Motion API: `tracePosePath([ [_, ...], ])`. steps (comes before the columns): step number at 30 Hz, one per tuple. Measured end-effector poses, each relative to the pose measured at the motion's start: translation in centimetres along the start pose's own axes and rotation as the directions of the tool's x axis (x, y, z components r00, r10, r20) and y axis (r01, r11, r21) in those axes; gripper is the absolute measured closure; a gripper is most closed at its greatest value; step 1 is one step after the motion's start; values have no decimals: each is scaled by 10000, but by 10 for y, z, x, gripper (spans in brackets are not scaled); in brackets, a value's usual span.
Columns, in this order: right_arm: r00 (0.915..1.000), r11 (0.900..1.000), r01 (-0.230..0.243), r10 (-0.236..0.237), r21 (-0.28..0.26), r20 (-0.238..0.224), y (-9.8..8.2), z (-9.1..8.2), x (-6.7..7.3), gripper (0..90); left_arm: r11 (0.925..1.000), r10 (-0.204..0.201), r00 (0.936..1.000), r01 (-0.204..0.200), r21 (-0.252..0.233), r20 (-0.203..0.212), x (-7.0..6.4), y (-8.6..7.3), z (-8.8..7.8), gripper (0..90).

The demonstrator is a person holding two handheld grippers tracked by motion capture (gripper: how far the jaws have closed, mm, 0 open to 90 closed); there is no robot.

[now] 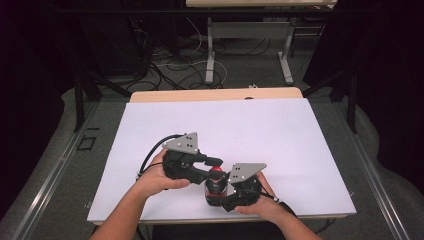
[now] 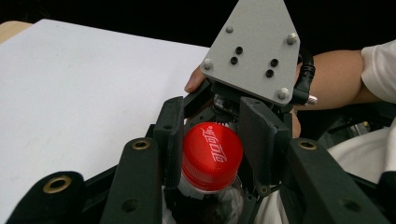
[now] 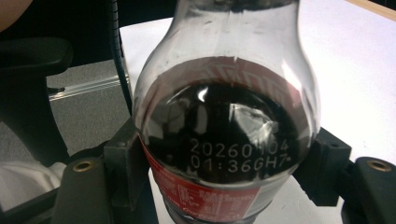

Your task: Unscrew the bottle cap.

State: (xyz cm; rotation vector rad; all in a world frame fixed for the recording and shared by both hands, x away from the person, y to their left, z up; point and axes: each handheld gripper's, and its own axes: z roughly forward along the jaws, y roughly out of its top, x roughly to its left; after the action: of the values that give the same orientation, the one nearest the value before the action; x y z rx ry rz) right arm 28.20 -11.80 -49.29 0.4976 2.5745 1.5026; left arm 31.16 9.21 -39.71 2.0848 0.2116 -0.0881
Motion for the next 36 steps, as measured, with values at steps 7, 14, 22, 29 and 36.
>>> tracePosePath([
  [7,9996,9998,-99,103,-147,266,0,1,0,294,9999,-103,9988,98,-101,-488,-3,1,1,630],
  [14,9936,9990,-422,432,-110,1048,0,-1,-2,294,9961,-860,9660,784,-408,-2439,-19,5,11,633],
  [22,9707,9969,-755,790,-243,2270,0,-3,-7,294,9700,-2404,8432,1896,-1523,-4809,-37,11,33,633],
  [29,9605,9927,-1173,1201,-265,2512,-2,-5,-11,294,9665,-2531,8061,1862,-1768,-5350,-41,15,45,630],
  [36,9703,9949,-982,1008,-226,2198,-1,-5,-11,294,9587,-2783,8333,2104,-1915,-4776,-32,14,26,490],
])
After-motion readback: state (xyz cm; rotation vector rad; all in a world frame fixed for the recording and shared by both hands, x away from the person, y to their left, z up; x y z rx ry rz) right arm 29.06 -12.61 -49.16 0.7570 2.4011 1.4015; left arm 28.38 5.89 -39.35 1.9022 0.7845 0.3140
